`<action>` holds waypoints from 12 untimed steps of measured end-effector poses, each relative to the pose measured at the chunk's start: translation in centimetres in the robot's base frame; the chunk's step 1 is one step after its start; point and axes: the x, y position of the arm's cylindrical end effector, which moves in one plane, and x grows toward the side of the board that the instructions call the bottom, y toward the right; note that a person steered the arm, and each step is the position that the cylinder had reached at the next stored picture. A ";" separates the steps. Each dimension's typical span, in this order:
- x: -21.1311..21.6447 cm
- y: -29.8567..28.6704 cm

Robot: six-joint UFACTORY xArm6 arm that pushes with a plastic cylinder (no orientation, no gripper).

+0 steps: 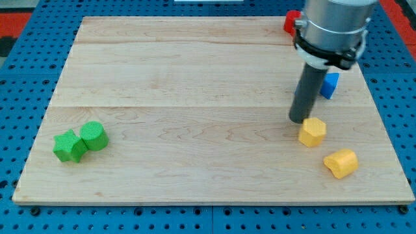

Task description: Move the green star parallel to the bottom right of the green circle

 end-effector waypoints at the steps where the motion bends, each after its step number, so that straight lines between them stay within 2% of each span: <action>1: 2.8 0.2; 4: 2.8 -1.3; 5: 0.5 -7.4; 7: -3.8 -29.2; 8: -0.9 -37.2; 9: -0.4 -42.8; 10: 0.1 -45.4; 12: 6.5 -43.6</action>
